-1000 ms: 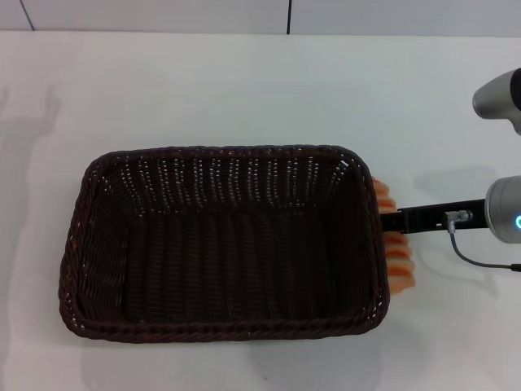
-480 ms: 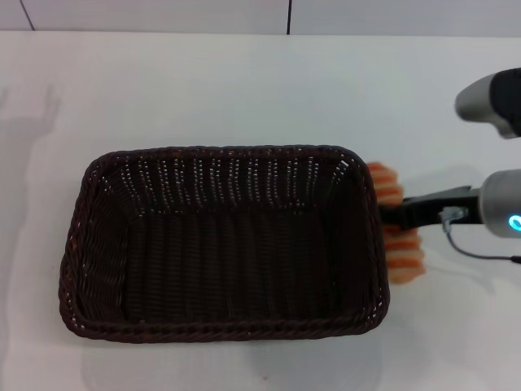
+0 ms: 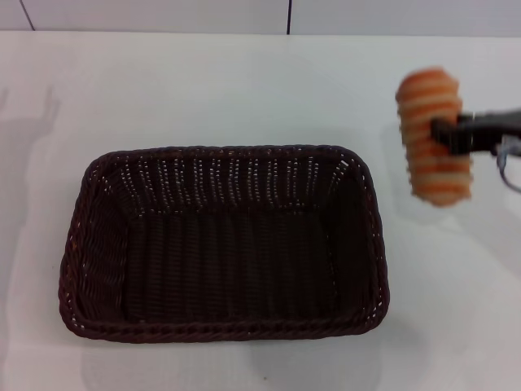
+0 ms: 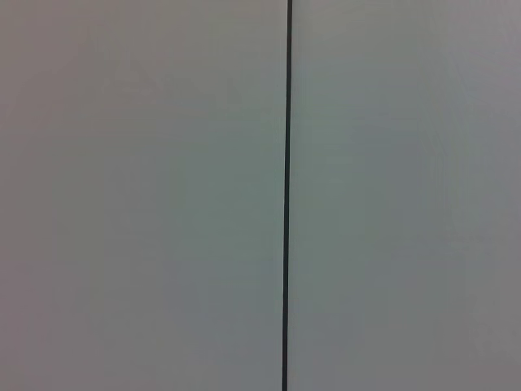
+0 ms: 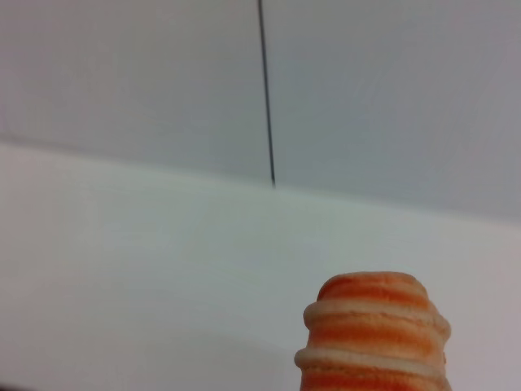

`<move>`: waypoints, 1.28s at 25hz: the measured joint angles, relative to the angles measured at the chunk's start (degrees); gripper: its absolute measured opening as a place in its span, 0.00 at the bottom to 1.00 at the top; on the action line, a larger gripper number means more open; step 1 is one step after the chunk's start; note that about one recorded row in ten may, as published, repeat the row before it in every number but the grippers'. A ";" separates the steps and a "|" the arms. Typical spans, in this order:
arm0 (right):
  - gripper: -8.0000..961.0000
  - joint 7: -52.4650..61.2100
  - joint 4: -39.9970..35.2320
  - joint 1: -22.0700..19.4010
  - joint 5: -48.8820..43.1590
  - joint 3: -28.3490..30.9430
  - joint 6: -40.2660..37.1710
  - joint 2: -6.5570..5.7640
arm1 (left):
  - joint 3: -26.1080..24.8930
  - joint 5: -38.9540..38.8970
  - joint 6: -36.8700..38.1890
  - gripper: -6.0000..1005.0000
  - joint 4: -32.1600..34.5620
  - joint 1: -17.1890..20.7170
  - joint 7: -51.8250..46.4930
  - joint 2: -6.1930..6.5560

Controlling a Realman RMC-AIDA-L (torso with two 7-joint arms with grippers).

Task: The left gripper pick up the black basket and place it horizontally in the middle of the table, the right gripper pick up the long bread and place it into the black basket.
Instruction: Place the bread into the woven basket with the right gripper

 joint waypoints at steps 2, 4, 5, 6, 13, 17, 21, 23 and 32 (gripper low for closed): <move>0.31 0.00 1.27 0.11 0.06 -0.06 -0.03 -0.01 | -0.01 0.00 -0.02 0.73 0.00 -0.03 0.00 0.00; 0.30 -0.05 3.22 1.13 0.77 -1.00 0.05 -0.05 | -0.18 -0.02 -0.12 0.73 0.01 -0.05 0.00 0.00; 0.29 -0.15 3.55 1.65 1.23 -1.42 0.15 -0.08 | -0.26 -0.02 -0.20 0.73 0.00 -0.06 0.00 0.00; 0.28 -0.22 3.61 2.88 2.13 -2.19 0.48 -0.16 | -0.33 -0.03 -0.27 0.73 -0.01 -0.07 0.00 0.00; 0.21 -0.45 3.42 9.39 4.74 -8.53 2.08 -0.32 | -0.52 -0.11 -0.92 0.73 -0.18 -0.20 -0.04 -0.04; 0.19 -0.47 2.32 10.48 4.85 -10.99 1.91 -0.23 | -0.53 -0.44 -1.16 0.73 -0.29 -0.46 -0.06 -0.03; 0.17 -1.05 1.32 10.64 5.46 -13.74 1.45 -0.20 | -0.76 -0.53 -1.30 0.73 0.01 -0.99 -0.09 0.00; 0.17 -4.10 -0.27 11.11 8.05 -15.32 1.52 -0.11 | -0.97 -0.54 -1.34 0.73 0.02 -1.08 -0.09 0.00; 0.27 -6.00 -1.85 11.70 9.30 -15.64 0.66 -0.03 | -2.11 -0.54 -1.58 0.73 0.00 -1.43 -0.10 0.00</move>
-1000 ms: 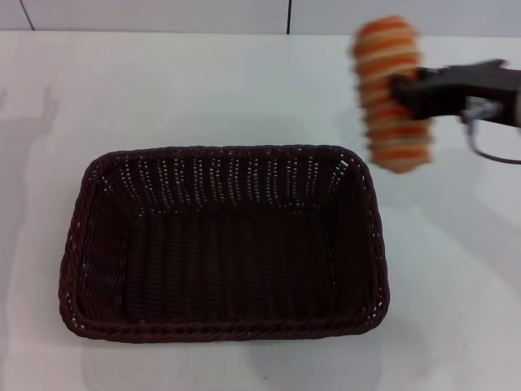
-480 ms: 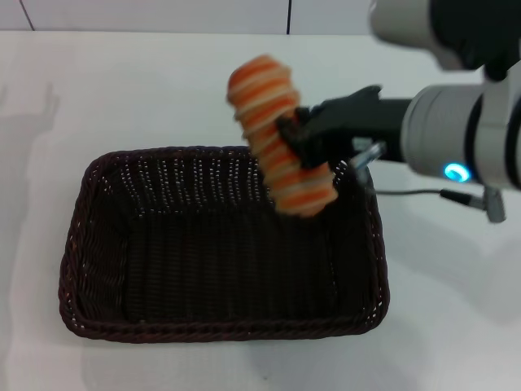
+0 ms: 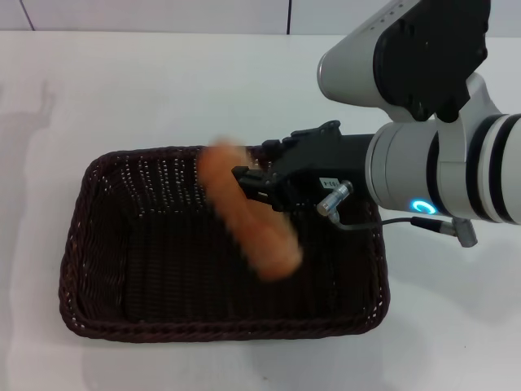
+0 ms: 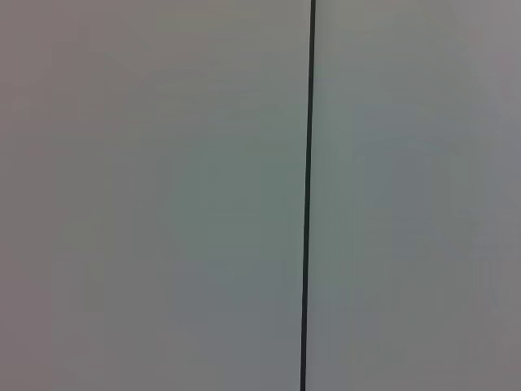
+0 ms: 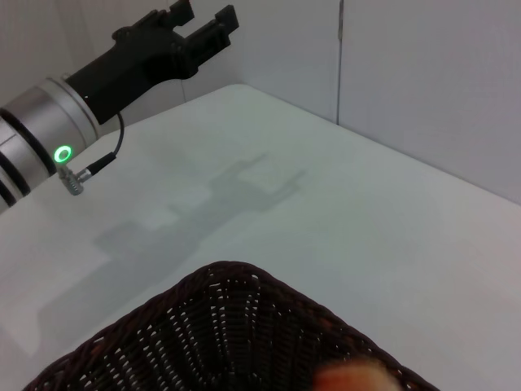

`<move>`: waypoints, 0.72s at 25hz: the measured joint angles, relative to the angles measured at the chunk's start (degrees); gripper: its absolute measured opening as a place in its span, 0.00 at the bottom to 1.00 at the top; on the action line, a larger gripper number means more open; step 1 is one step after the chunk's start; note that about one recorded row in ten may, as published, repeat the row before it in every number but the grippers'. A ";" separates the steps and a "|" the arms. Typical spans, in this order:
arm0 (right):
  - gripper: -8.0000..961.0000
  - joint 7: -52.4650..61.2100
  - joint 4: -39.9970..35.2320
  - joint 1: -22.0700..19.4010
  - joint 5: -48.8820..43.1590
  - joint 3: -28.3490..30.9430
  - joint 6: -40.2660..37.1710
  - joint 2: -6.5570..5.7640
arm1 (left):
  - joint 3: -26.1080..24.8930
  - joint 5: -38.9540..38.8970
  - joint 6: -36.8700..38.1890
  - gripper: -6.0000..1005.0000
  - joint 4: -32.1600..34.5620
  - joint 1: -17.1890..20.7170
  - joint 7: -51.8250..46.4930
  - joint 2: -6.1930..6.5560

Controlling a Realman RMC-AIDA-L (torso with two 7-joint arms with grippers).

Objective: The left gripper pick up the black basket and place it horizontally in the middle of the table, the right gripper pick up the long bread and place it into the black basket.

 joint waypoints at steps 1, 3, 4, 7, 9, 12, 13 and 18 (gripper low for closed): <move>0.31 0.00 -0.08 0.07 0.00 0.05 -0.01 -0.01 | 0.00 -0.03 0.00 0.73 0.00 0.00 0.00 0.00; 0.39 0.00 -0.44 0.47 0.01 -0.03 -0.10 -0.02 | 0.00 -0.03 0.00 0.73 0.00 0.00 0.00 0.00; 0.43 0.00 -0.44 0.47 0.01 -0.03 -0.10 -0.02 | 0.00 -0.03 0.00 0.73 -0.01 0.00 0.00 0.00; 0.60 0.08 -0.51 0.64 0.01 -0.04 -1.34 -0.04 | 0.00 -0.03 0.00 0.73 -0.01 0.01 0.00 0.00; 0.69 0.44 -0.51 0.01 -0.42 0.19 -4.12 -0.04 | -0.03 -0.03 0.00 0.73 -0.01 0.08 0.00 0.00; 0.69 0.97 -1.15 -2.90 -3.15 0.87 -13.13 -0.04 | -0.07 -0.02 0.00 0.73 -0.01 0.21 0.00 0.00; 0.69 1.01 -3.26 -5.13 -4.37 1.86 -20.84 -0.01 | -0.11 -0.01 0.00 0.72 -0.01 0.37 0.00 -0.02; 0.69 0.75 -14.72 -9.64 -4.70 3.52 -43.07 -0.12 | -1.22 0.01 0.01 0.72 -0.02 1.34 0.00 0.03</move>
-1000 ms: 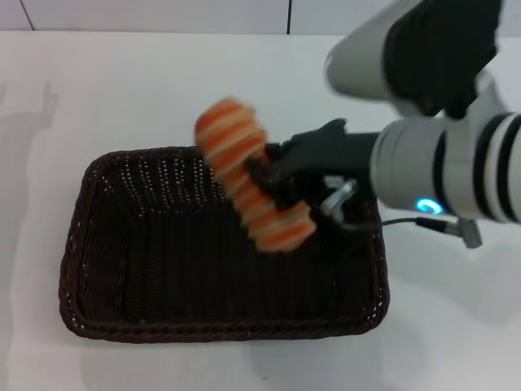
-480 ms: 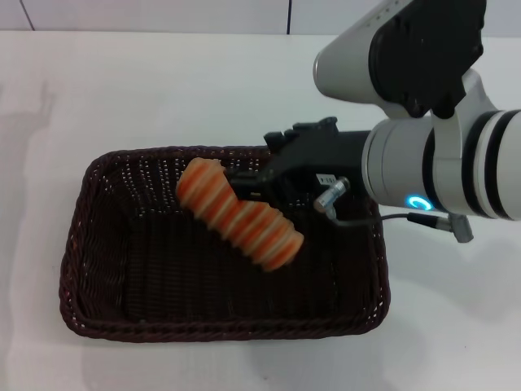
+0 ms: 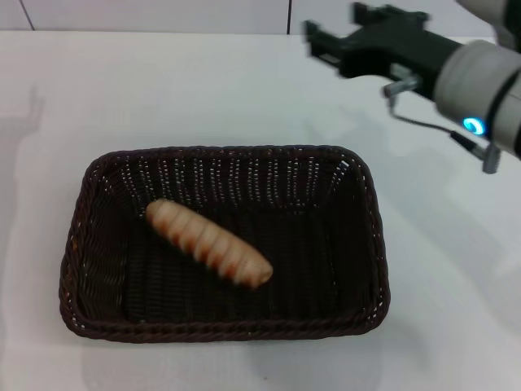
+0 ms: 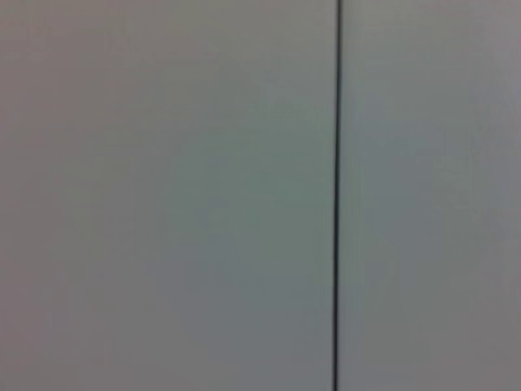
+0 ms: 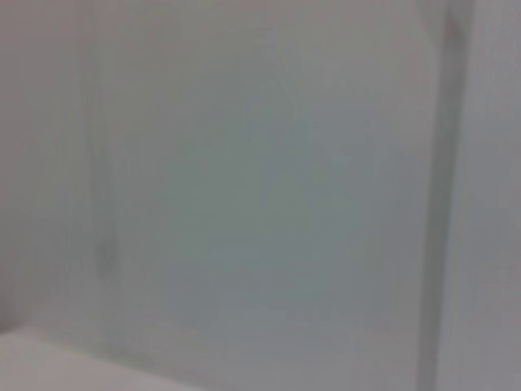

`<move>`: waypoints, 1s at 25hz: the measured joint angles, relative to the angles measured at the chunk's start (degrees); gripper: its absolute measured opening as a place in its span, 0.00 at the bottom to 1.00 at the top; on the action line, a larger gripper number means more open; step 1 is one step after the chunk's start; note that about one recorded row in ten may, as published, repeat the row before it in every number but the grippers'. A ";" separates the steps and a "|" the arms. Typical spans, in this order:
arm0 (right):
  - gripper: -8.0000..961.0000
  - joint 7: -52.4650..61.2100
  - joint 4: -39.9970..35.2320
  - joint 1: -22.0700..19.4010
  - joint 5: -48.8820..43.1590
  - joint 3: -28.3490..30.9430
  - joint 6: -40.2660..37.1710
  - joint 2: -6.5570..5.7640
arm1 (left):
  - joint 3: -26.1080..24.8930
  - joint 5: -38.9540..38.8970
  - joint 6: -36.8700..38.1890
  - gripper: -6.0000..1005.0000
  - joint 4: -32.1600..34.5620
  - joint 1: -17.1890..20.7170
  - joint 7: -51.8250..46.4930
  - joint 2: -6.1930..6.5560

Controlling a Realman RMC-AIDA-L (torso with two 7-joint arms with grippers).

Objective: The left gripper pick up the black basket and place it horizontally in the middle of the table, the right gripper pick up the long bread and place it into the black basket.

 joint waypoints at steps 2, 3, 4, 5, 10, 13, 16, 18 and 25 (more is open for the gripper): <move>0.69 0.00 -2.72 -0.90 0.02 0.10 -5.27 0.04 | -0.31 -0.02 0.00 0.72 0.01 0.32 0.00 0.00; 0.69 0.66 -8.94 -2.92 0.27 0.26 -15.95 0.16 | -0.60 -0.05 0.00 0.72 0.01 0.66 0.00 0.00; 0.69 0.66 -8.94 -2.92 0.27 0.26 -15.95 0.16 | -0.60 -0.05 0.00 0.72 0.01 0.66 0.00 0.00; 0.69 1.34 -14.01 -4.75 0.41 0.30 -25.16 0.18 | -0.99 -0.02 0.01 0.72 0.01 0.91 0.00 0.01; 0.69 2.53 -31.83 -8.20 4.10 -0.17 -55.91 0.19 | -2.40 0.06 0.22 0.72 0.11 2.30 0.00 -0.07; 0.69 2.95 -43.78 -7.51 7.24 -1.27 -73.09 0.27 | -2.42 0.18 0.14 0.72 0.60 2.64 0.00 -0.13; 0.69 6.21 -53.22 -5.81 10.13 -2.49 -85.13 0.30 | -2.42 0.17 0.05 0.72 1.15 2.68 0.00 -0.18; 0.69 9.39 -57.80 -4.67 11.05 -2.79 -89.95 0.29 | -2.42 0.12 0.04 0.72 1.38 2.63 0.00 -0.18; 0.69 12.95 -68.86 -1.54 12.71 -3.89 -101.31 0.55 | -2.39 0.03 -0.01 0.72 2.36 2.16 0.00 -0.29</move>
